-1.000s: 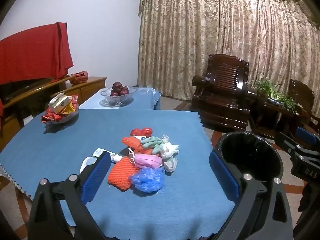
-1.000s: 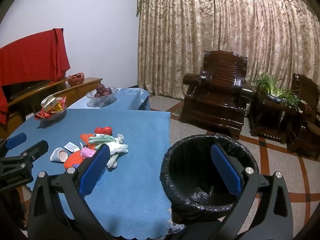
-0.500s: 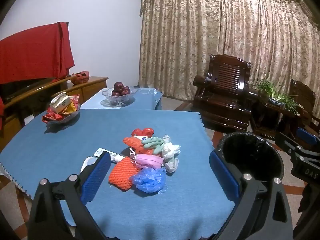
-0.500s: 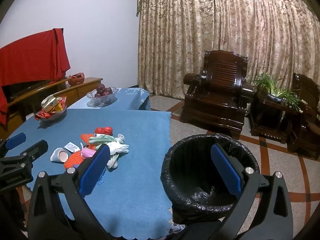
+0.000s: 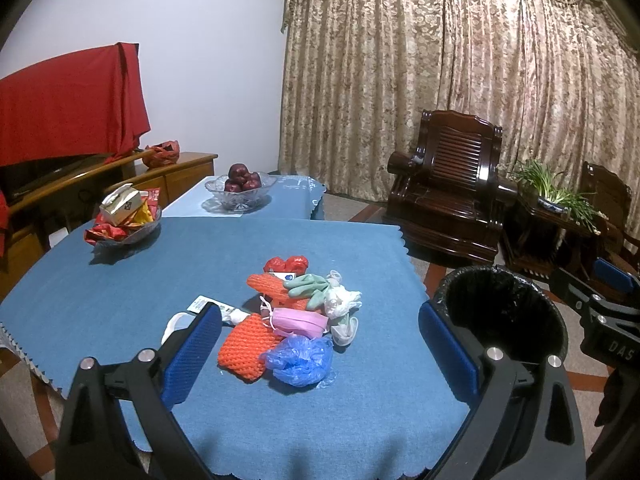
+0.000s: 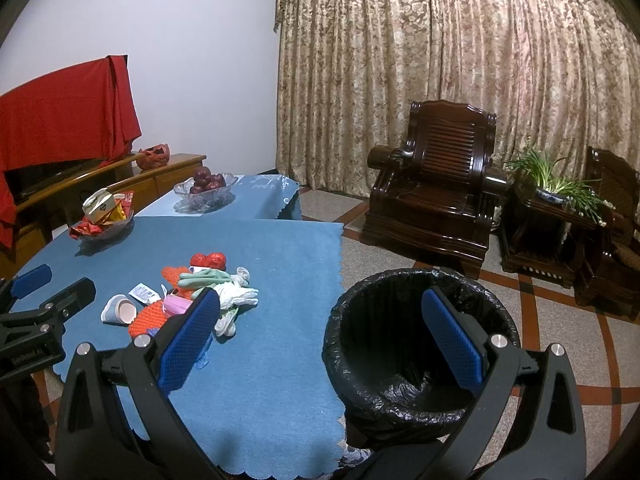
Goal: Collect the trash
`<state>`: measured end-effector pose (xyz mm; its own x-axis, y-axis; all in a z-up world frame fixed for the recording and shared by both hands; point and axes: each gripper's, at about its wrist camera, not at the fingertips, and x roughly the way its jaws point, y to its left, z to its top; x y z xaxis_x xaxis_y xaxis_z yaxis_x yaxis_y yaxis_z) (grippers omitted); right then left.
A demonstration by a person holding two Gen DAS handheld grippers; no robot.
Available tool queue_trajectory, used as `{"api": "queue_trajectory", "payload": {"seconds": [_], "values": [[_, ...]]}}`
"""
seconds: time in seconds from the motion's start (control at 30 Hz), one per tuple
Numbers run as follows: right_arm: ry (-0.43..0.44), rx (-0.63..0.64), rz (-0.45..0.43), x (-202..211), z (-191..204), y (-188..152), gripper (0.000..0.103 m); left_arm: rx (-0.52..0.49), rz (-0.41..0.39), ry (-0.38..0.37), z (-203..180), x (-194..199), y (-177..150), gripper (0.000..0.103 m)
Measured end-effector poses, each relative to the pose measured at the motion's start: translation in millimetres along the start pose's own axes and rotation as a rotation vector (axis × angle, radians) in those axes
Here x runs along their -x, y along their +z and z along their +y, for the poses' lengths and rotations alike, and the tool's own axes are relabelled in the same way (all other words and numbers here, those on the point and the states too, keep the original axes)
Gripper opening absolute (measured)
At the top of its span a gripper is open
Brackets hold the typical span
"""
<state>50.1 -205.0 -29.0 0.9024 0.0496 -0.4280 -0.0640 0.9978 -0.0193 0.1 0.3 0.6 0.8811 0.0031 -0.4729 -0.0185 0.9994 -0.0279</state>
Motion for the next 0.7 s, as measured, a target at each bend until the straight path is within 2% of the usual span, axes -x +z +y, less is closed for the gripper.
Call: {"api": "queue_trajectory", "payload": {"seconds": [0.7], "values": [[0.0, 0.001, -0.001, -3.6, 3.5, 0.5, 0.098, 0.003, 0.0, 0.0, 0.5, 0.1, -0.2, 0.097]]}}
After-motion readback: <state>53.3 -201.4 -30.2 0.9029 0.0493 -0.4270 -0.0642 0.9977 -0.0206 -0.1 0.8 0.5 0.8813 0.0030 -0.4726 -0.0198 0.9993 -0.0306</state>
